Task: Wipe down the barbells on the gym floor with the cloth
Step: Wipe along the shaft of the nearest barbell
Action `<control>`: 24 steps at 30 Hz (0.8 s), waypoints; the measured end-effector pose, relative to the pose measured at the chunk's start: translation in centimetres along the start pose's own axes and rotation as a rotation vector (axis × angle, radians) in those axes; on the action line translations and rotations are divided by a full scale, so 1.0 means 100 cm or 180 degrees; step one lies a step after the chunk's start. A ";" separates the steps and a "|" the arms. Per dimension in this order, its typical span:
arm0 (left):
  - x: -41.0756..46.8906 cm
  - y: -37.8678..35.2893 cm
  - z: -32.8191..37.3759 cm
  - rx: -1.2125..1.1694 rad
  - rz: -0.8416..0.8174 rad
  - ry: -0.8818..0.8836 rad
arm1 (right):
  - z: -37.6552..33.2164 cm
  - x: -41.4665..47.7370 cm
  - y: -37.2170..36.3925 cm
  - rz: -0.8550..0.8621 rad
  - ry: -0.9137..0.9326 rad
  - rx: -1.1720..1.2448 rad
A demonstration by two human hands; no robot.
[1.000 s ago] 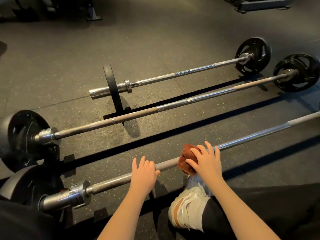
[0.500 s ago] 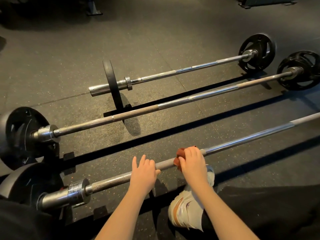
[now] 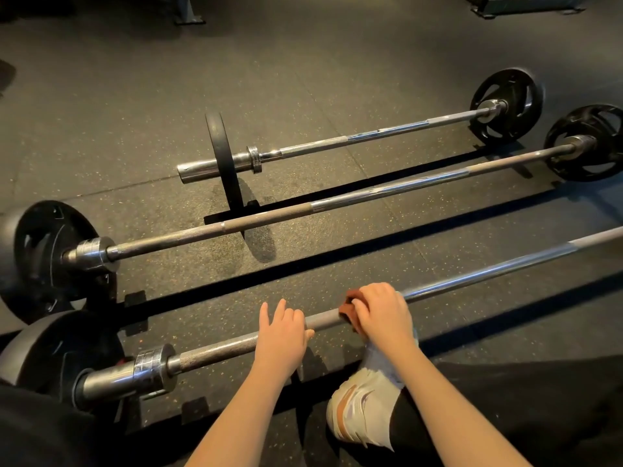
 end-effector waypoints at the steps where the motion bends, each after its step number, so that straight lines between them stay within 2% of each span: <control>1: 0.000 0.000 0.000 0.0001 0.0003 -0.0007 | 0.015 0.002 0.004 -0.0003 -0.0225 -0.0028; 3: -0.001 -0.001 -0.001 0.0000 0.0004 -0.0013 | 0.026 0.001 0.009 0.0236 -0.0831 0.0164; 5: -0.001 0.000 0.000 -0.0007 -0.0012 -0.0011 | 0.002 0.001 -0.001 0.0362 -0.1053 0.0353; 8: -0.001 0.001 0.002 0.0007 -0.0067 -0.0005 | -0.043 -0.003 -0.022 0.0125 -0.0570 0.0348; 10: 0.000 0.002 0.002 -0.0018 -0.0112 0.0028 | -0.038 0.001 -0.019 -0.0093 -0.0300 0.0258; 12: -0.001 0.004 0.000 -0.0064 -0.0142 0.0052 | -0.012 0.007 -0.012 -0.0276 -0.0398 0.0128; 14: -0.001 0.004 -0.002 -0.0129 -0.0151 0.0048 | 0.011 0.006 -0.007 -0.0119 -0.0682 0.0096; 16: -0.002 0.004 -0.005 -0.0196 -0.0171 0.0024 | 0.002 -0.003 -0.011 0.0068 -0.0820 0.0135; 18: -0.002 0.005 -0.007 -0.0241 -0.0188 0.0012 | -0.030 -0.011 -0.026 0.0119 -0.0718 0.0241; 21: -0.004 0.006 -0.014 -0.0224 -0.0194 0.0058 | -0.064 -0.010 -0.029 -0.0042 -0.0158 0.0248; 24: -0.011 0.009 -0.027 -0.0232 -0.0154 0.0142 | -0.041 0.001 -0.014 -0.0325 0.0000 0.0099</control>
Point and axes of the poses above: each hand's wrist, its own x-axis towards the middle knuckle, its own y-axis out of the back of the hand, z = x × y, the point moved 4 cm from there along x, towards the middle knuckle, and after that the axes turned 11 degrees about y, right-handed, at the moved point
